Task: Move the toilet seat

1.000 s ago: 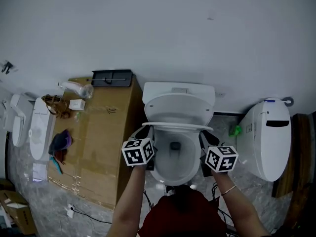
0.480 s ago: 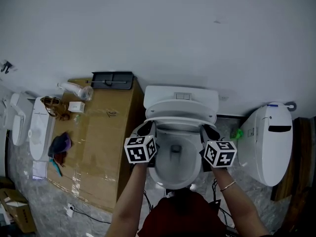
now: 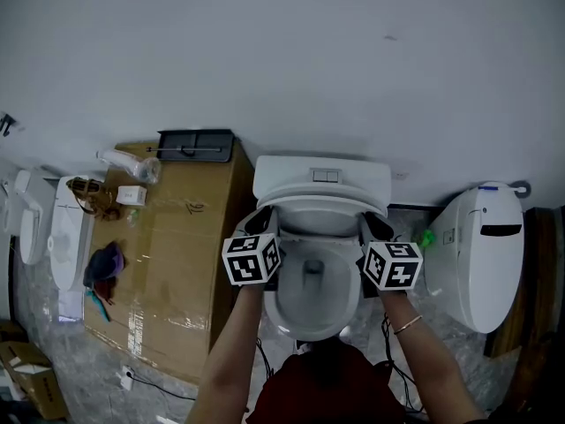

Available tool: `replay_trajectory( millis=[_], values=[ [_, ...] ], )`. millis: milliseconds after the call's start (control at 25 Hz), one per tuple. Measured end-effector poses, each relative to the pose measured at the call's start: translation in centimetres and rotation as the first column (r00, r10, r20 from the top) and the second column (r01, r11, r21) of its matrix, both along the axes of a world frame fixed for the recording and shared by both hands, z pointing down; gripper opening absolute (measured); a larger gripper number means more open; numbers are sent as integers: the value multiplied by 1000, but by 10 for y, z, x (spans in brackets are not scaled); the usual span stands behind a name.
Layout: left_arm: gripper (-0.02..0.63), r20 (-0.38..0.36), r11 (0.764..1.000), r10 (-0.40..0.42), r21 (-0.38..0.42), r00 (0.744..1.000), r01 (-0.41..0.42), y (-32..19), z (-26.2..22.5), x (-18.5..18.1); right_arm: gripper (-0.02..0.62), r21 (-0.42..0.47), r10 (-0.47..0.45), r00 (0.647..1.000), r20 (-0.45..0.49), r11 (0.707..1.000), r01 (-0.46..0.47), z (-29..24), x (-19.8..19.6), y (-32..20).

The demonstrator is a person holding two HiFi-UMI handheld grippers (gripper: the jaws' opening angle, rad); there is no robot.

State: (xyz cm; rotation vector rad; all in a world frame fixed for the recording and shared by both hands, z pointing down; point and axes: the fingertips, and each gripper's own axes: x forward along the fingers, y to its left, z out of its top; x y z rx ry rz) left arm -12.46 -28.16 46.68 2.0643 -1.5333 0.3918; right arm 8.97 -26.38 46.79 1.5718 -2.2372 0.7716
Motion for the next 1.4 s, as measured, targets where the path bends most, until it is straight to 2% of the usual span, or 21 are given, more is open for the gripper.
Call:
replay_trajectory(
  millis=[600, 760, 1000, 1400],
  values=[
    [61, 31, 999, 34, 0, 999, -34, -16, 3, 3, 57, -8, -23, 1000, -21, 1000, 23, 6, -4, -13],
    [61, 30, 999, 25, 29, 999, -26, -12, -5, 3, 57, 6, -40, 999, -4, 999, 40, -1, -2, -8],
    [50, 27, 994, 26, 107, 999, -29, 15, -26, 2, 54, 36, -54, 998, 42, 998, 53, -20, -7, 18],
    [29, 51, 983, 23, 181, 998, -32, 89, -64, 0, 38, 106, -112, 988, 104, 989, 101, -53, -32, 73]
  ],
)
